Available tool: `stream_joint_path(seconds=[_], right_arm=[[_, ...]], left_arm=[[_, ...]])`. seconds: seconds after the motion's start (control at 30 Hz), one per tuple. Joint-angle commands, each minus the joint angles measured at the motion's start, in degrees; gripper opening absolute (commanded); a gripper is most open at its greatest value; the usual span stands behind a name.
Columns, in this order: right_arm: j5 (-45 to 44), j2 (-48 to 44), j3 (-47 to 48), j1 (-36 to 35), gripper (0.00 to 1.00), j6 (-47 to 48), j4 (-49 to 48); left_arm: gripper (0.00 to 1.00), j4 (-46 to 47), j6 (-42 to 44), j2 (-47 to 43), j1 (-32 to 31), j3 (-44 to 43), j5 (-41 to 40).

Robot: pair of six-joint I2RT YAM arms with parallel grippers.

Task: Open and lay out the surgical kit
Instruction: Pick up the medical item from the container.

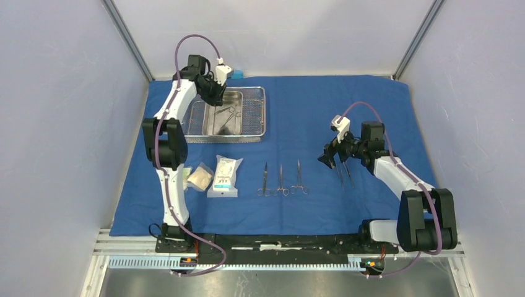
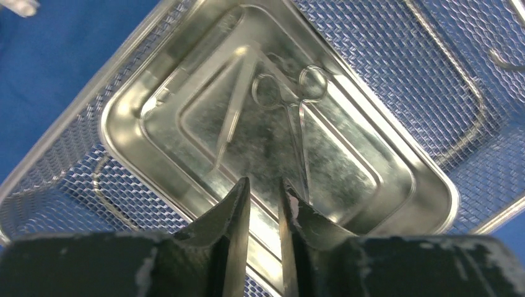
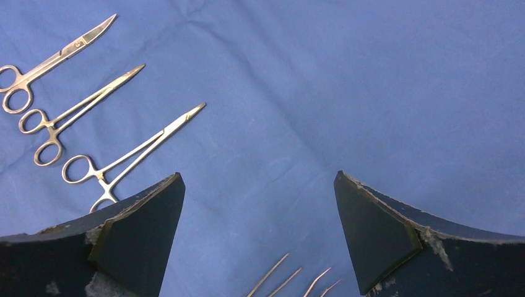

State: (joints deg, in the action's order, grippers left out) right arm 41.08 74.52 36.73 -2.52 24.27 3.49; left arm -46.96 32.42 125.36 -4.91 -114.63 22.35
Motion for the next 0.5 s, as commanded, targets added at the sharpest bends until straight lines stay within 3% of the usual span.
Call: stream_joint_path(seconds=[0.0,0.2,0.47], right_arm=[[-0.3,-1.2,1.3,0.0,0.99,0.0,-1.6],[-1.1,-1.8,0.0,0.1,0.99,0.9,-1.2],[-1.7,-0.5,-0.1,0.0,0.99,1.7,-1.1]], left_arm=[[0.37,3.7,3.8,5.6,-0.2,-5.8,-4.6],[0.51,3.1,5.7,13.2,-0.2,-13.0,-4.6],[0.54,1.8,6.7,14.1,-0.2,-11.9,-3.1]])
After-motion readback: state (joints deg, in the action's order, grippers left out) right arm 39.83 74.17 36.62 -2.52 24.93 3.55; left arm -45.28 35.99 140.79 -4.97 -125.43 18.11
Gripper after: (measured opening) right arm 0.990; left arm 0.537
